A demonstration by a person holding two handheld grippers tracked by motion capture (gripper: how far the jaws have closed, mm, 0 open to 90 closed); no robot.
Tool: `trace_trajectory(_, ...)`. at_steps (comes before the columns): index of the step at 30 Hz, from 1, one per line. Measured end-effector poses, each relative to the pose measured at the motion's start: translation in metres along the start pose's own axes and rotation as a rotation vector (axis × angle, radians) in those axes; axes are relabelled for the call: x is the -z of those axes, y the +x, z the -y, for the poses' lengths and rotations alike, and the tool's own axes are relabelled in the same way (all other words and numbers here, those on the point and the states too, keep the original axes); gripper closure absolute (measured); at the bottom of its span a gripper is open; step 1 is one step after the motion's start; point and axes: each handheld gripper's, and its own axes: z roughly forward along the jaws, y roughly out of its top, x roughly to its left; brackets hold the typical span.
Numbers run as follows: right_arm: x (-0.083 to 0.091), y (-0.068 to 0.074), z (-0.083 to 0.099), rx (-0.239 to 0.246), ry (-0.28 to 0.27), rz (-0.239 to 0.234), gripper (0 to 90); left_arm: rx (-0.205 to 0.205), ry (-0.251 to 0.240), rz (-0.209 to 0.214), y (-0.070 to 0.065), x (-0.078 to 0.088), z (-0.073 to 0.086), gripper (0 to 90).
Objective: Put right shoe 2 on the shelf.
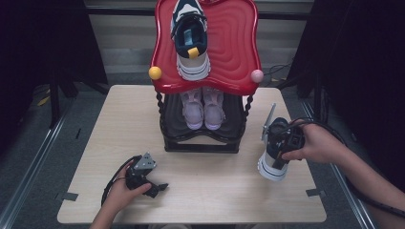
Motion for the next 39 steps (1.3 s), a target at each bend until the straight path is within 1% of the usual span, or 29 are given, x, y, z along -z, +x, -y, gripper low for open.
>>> trace_trajectory(2,0.01,0.002,0.0,-0.002,-0.004,0.004,71.0,0.0,0.0,0.0,0.0,0.0,0.0,0.0)
trace_trajectory(6,0.028,0.005,0.0,0.014,-0.004,0.019,71.1,0.0,0.0,0.0,0.0,0.0,0.0,0.0)
trace_trajectory(8,0.037,0.007,-0.001,0.015,-0.003,0.019,71.1,-0.001,0.0,-0.001,0.0,0.0,0.0,0.0)
trace_trajectory(9,0.042,0.008,-0.001,0.013,0.0,0.02,71.2,0.006,0.005,-0.002,0.0,0.0,0.0,0.0)
trace_trajectory(10,0.047,0.008,-0.002,0.021,-0.002,0.021,71.2,0.006,0.005,-0.002,0.0,0.0,0.0,0.0)
trace_trajectory(15,0.066,0.012,-0.004,0.026,-0.007,0.019,71.2,0.005,0.005,-0.001,0.0,0.0,0.0,0.0)
trace_trajectory(25,0.114,0.019,-0.005,0.041,-0.019,0.024,71.5,0.006,0.001,-0.004,0.0,0.0,0.0,0.0)
trace_trajectory(27,0.124,0.02,-0.005,0.042,-0.019,0.036,71.6,0.006,0.001,-0.003,0.0,0.0,0.0,0.0)
trace_trajectory(28,0.129,0.021,-0.005,0.046,-0.011,0.042,71.5,0.006,0.002,-0.003,0.0,0.0,0.0,0.0)
trace_trajectory(32,0.15,0.026,-0.007,0.055,-0.014,0.066,71.6,0.006,0.001,-0.004,0.0,0.0,0.0,0.0)
trace_trajectory(34,0.161,0.028,-0.009,0.062,-0.016,0.085,71.6,0.006,0.001,-0.004,0.0,0.0,0.0,0.0)
trace_trajectory(35,0.167,0.029,-0.01,0.073,-0.017,0.097,71.5,0.006,0.001,-0.003,0.0,0.0,0.0,0.0)
trace_trajectory(39,0.188,0.035,-0.016,0.084,-0.024,0.138,71.7,0.006,0.001,-0.003,0.0,0.0,0.0,0.0)
